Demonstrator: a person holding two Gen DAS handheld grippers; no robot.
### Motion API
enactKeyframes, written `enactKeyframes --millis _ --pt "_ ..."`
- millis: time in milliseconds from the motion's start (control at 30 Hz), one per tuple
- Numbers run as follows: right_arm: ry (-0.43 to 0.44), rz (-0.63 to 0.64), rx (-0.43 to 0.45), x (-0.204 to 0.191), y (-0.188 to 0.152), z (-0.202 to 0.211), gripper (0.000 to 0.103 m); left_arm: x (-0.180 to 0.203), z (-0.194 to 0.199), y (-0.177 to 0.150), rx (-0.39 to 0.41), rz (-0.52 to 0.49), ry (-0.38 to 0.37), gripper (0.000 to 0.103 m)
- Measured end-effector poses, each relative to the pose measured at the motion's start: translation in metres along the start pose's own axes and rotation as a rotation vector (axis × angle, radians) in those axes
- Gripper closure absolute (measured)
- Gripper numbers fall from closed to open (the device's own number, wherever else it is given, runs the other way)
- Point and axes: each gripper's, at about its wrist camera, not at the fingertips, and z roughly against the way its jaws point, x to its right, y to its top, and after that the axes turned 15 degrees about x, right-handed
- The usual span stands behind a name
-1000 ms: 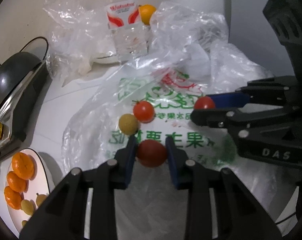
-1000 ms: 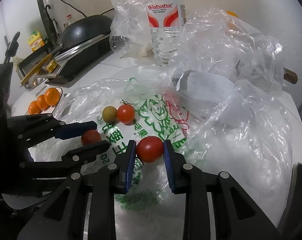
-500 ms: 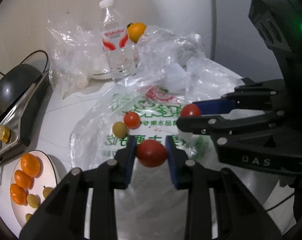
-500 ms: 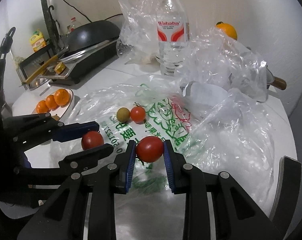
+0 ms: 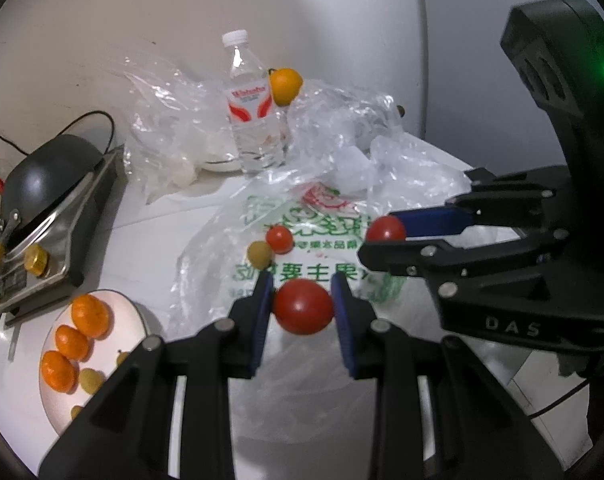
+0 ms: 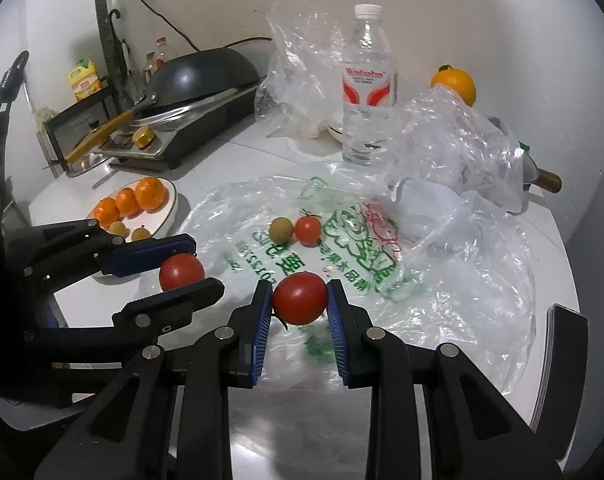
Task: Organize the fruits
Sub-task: 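Lift both cherry tomatoes and carry them toward the white plate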
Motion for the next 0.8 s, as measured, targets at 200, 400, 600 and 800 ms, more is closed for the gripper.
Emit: enactKeyframes --millis 200,400,600,800 --pt "0.011 0.027 0.004 -0.019 0.005 0.001 0.074 -0.013 0.016 -0.001 0.023 0.017 0.016 0.072" --pt "0.026 0.051 0.011 -0.041 0.011 -0.002 0.074 -0.030 0.031 -0.004 0.039 0.033 0.044 0.072" --pt "0.041 0.072 0.008 -0.059 0.014 -0.007 0.073 -0.049 0.041 -0.010 0.047 0.059 0.071 0.072" --pt "0.056 0.092 -0.001 -0.077 0.018 -0.017 0.073 -0.069 0.053 -0.017 0.053 0.083 0.099 0.072"
